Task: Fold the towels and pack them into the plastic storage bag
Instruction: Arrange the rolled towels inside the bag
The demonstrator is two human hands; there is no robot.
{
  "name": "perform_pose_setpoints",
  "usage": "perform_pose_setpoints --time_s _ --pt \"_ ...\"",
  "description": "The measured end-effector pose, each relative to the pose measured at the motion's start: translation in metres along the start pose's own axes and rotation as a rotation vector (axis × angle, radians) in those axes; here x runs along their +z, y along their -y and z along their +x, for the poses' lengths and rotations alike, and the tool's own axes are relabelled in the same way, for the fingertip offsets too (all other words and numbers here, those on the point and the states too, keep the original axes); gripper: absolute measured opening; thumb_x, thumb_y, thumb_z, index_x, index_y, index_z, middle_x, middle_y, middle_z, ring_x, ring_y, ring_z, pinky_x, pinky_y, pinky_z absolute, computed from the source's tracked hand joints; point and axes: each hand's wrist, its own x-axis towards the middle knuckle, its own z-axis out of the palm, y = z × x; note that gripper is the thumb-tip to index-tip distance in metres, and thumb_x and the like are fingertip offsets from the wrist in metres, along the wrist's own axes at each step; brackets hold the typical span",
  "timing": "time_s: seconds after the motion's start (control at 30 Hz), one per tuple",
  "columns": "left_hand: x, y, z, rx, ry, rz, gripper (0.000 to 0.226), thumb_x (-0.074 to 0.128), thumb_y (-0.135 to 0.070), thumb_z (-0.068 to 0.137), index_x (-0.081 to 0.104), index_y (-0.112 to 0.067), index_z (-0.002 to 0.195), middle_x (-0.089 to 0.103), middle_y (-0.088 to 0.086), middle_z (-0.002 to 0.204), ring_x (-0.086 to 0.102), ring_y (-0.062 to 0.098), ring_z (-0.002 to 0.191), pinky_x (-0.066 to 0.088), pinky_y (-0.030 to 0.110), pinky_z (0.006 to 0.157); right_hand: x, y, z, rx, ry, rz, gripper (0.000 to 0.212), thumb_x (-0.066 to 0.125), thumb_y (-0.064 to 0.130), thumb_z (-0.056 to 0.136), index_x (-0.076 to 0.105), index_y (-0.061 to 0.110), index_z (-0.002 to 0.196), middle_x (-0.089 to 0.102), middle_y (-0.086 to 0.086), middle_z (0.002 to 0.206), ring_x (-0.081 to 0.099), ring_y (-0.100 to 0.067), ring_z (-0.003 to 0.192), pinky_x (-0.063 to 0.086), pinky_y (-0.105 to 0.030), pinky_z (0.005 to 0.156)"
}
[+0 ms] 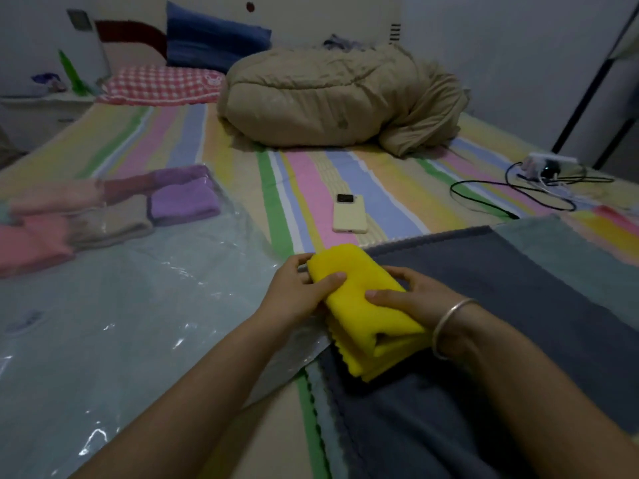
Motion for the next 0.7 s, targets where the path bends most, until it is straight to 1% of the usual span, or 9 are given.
perform_pose_setpoints --time_s 0.07,0.13,0.23,0.3,0.37,0.43,0.5,0.6,0.7 --pt "0.009 0.0 -0.004 0.084 0.011 0.135 0.072 0.078 -0.034 0.076 0.04 -0.02 0.136 0.057 0.008 0.129 0.06 0.025 0.11 0.055 0.045 0.084 -0.017 -0.002 -0.003 0.022 0.025 -0.104 0.067 0.073 0.029 0.079 0.04 0.024 0.138 0.054 -0.002 0.117 0.06 -0.015 0.086 0.05 -0.023 0.061" --pt "0.02 0.005 -0.008 0.211 -0.064 0.442 0.078 0.076 -0.043 0.076 0.035 -0.023 0.139 0.056 0.003 0.128 0.058 0.024 0.111 0.052 0.045 0.087 -0.022 -0.011 -0.004 -0.015 -0.015 -0.31 0.068 0.072 0.029 0.082 0.033 0.025 0.137 0.051 0.001 0.115 0.057 -0.019 0.091 0.05 -0.031 0.072" --pt "0.029 0.013 -0.014 0.343 -0.244 0.785 0.083 0.071 -0.054 0.074 0.03 -0.027 0.141 0.046 0.0 0.133 0.055 0.026 0.112 0.049 0.039 0.082 -0.003 -0.02 -0.011 -0.222 -0.165 -0.694 0.053 0.065 0.025 0.087 0.03 0.024 0.128 0.052 -0.003 0.096 0.057 -0.028 0.079 0.041 -0.033 0.06" --pt "0.028 0.014 -0.017 0.37 -0.305 0.805 0.079 0.07 -0.053 0.075 0.033 -0.027 0.139 0.041 -0.001 0.132 0.056 0.024 0.109 0.047 0.038 0.078 0.015 -0.018 -0.018 -0.319 -0.24 -1.018 0.043 0.059 0.027 0.088 0.035 0.025 0.123 0.045 -0.007 0.115 0.056 -0.033 0.091 0.037 -0.033 0.063" --pt "0.021 0.015 -0.025 0.441 -0.335 0.772 0.063 0.07 -0.045 0.077 0.042 -0.025 0.131 0.045 -0.002 0.126 0.057 0.021 0.105 0.046 0.036 0.076 0.027 -0.013 -0.026 -0.313 -0.25 -1.223 0.041 0.058 0.031 0.088 0.039 0.024 0.124 0.038 -0.009 0.125 0.05 -0.032 0.106 0.036 -0.035 0.068" --pt "0.005 0.017 -0.039 0.55 -0.324 0.778 0.039 0.07 -0.037 0.079 0.054 -0.024 0.113 0.053 -0.004 0.111 0.058 0.019 0.099 0.045 0.033 0.075 0.035 -0.01 -0.03 -0.253 -0.284 -1.265 0.042 0.053 0.039 0.091 0.041 0.021 0.127 0.038 -0.01 0.13 0.042 -0.032 0.118 0.04 -0.039 0.078" --pt "-0.019 0.025 -0.055 0.617 -0.285 0.86 0.027 0.072 -0.037 0.078 0.059 -0.024 0.097 0.056 -0.005 0.097 0.058 0.017 0.091 0.044 0.032 0.073 0.044 -0.011 -0.032 -0.182 -0.327 -1.234 0.057 0.041 0.058 0.092 0.04 0.017 0.131 0.038 -0.012 0.136 0.037 -0.032 0.124 0.04 -0.044 0.089" --pt "-0.056 0.044 -0.077 0.61 -0.212 1.037 0.037 0.073 -0.05 0.07 0.061 -0.026 0.095 0.059 -0.006 0.097 0.059 0.019 0.09 0.042 0.033 0.074 0.057 -0.014 -0.031 -0.088 -0.32 -1.288 0.081 0.053 0.065 0.082 0.029 0.013 0.14 0.026 -0.017 0.146 0.03 -0.037 0.13 0.038 -0.05 0.096" --pt "-0.08 0.056 -0.099 0.545 -0.176 1.151 0.05 0.063 -0.061 0.061 0.059 -0.028 0.099 0.059 -0.009 0.103 0.057 0.016 0.091 0.039 0.03 0.075 0.062 -0.012 -0.026 0.01 -0.36 -1.28 0.077 0.059 0.048 0.087 0.024 0.011 0.144 0.019 -0.02 0.151 0.026 -0.042 0.134 0.034 -0.061 0.1"
